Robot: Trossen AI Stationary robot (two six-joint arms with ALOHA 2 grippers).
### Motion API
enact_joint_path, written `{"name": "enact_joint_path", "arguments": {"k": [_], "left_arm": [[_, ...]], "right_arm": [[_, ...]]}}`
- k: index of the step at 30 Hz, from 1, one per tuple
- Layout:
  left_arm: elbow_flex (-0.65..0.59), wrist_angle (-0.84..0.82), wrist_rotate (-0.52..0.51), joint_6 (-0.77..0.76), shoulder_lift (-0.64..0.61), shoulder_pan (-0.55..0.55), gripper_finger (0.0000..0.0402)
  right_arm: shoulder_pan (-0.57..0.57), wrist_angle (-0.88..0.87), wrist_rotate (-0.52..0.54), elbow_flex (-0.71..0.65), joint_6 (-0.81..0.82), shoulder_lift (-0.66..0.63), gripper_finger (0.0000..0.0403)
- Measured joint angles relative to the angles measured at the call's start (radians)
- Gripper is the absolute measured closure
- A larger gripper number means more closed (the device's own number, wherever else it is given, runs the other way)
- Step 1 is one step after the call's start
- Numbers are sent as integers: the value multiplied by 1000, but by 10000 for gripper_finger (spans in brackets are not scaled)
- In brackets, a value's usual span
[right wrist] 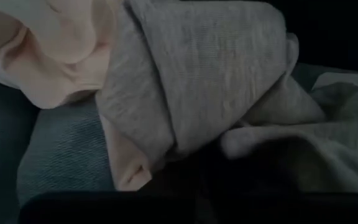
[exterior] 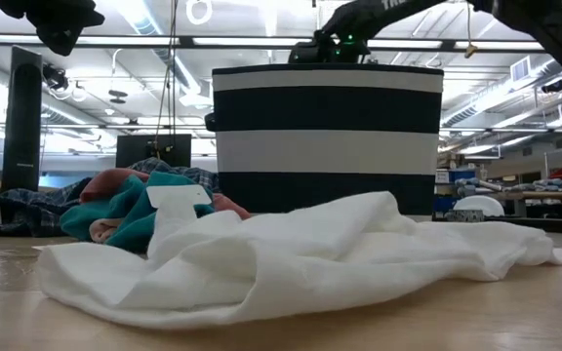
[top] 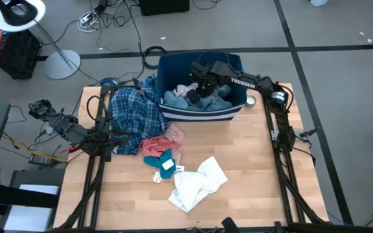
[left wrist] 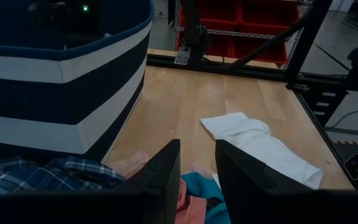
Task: Sort clothes
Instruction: Put the gray shorts into the blue bin
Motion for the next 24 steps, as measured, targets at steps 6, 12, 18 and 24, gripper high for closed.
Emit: {"name": "enact_joint_path", "arguments": {"k": [6, 12, 18, 24], "left_arm": [[0, 0, 0, 0, 0, 0, 294], [0, 31, 0, 0, 0, 0, 294], [0, 94, 0, -1, 0, 0, 294], [0, 166, -41, -1, 0, 0, 294]], "right_arm": [[0, 0, 0, 0, -4, -45, 292], [18, -15, -1, 0, -39, -141, 246], [49, -14, 25, 0, -46, -284, 231], [95, -14, 80, 0, -40, -448, 231]]}}
